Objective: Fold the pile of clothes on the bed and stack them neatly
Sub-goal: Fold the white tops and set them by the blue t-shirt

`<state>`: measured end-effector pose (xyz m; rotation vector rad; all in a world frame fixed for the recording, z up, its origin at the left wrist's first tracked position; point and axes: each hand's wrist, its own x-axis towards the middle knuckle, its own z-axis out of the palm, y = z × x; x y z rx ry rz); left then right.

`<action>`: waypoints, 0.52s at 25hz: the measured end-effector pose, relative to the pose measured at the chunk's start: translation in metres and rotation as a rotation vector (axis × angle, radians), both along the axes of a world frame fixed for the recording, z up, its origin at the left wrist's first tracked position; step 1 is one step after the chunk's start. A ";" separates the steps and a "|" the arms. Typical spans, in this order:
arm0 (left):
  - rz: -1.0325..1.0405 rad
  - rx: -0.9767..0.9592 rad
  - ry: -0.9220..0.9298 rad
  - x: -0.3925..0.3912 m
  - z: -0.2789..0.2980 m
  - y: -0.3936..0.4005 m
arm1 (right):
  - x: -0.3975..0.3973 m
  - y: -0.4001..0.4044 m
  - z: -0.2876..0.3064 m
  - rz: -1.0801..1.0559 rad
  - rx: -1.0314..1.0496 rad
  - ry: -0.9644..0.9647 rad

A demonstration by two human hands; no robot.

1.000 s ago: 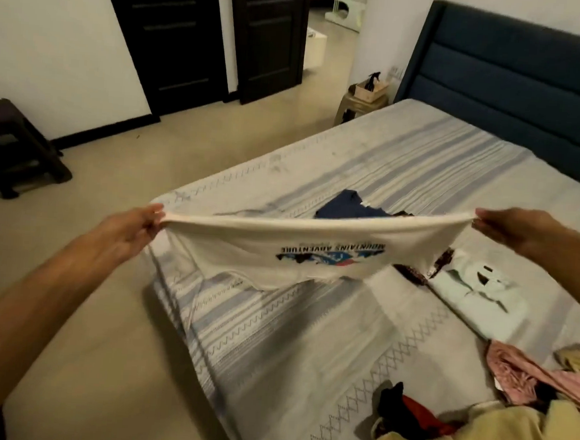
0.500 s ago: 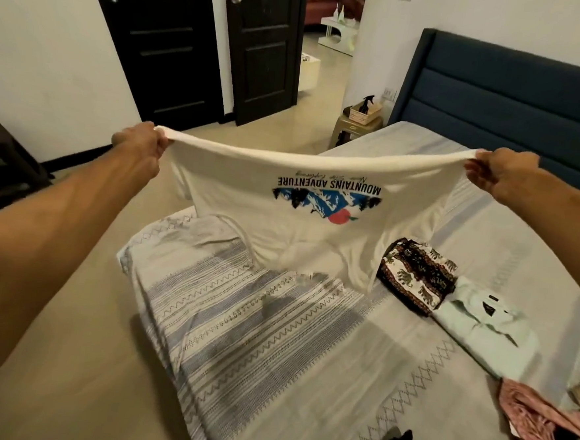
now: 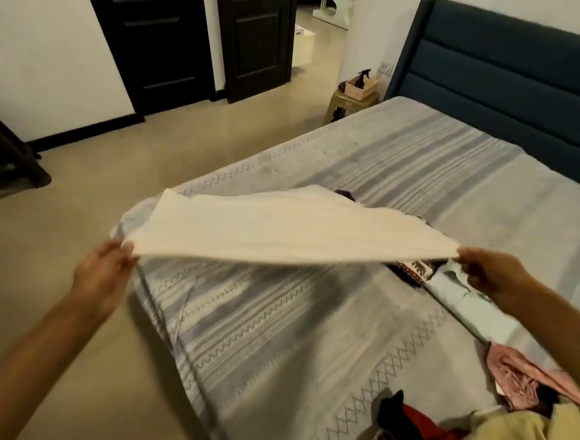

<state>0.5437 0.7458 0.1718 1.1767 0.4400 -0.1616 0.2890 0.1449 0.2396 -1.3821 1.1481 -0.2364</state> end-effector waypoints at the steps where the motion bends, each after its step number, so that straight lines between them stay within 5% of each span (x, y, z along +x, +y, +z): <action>1: -0.025 0.032 0.049 -0.029 -0.039 0.011 | -0.023 0.005 -0.036 -0.004 0.040 0.078; 7: -0.180 0.265 0.487 -0.186 -0.247 0.044 | -0.169 0.037 -0.226 -0.029 0.066 0.629; 13: -0.217 0.445 0.552 -0.248 -0.316 0.067 | -0.226 0.068 -0.270 0.236 -0.118 0.918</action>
